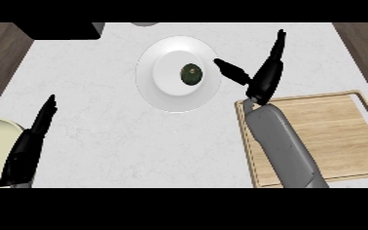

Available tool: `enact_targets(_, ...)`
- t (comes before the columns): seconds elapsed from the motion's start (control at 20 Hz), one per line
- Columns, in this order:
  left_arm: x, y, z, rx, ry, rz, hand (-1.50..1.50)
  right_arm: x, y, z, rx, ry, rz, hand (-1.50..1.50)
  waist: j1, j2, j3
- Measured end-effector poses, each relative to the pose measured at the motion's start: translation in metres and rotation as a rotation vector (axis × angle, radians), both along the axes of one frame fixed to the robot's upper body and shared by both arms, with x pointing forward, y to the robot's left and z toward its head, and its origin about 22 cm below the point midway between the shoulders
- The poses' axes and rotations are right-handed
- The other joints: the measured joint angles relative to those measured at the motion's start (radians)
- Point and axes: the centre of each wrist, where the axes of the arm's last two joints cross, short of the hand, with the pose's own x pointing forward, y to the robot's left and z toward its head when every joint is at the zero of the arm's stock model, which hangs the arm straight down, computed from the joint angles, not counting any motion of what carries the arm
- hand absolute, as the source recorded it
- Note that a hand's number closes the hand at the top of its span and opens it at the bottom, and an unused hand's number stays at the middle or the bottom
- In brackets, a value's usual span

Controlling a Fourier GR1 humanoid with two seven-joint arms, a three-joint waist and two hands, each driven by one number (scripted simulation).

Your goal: Pick the squash from the tray and place it in the plate

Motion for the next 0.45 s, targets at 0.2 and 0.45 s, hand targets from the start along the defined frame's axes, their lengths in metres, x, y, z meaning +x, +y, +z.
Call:
enact_targets(0.2,-0.005,0.000,-0.004,-0.001,0.004,0.000,0.00,-0.030,-0.031,-0.011,-0.025,-0.027,0.017,-1.50,-0.001,0.000,-0.001)
enact_targets(0.45,-0.004,0.005,-0.005,0.003,0.006,-0.001,0.00,-0.056,-0.066,-0.019,-0.036,-0.030,0.033,-1.50,0.002,0.001,-0.001)
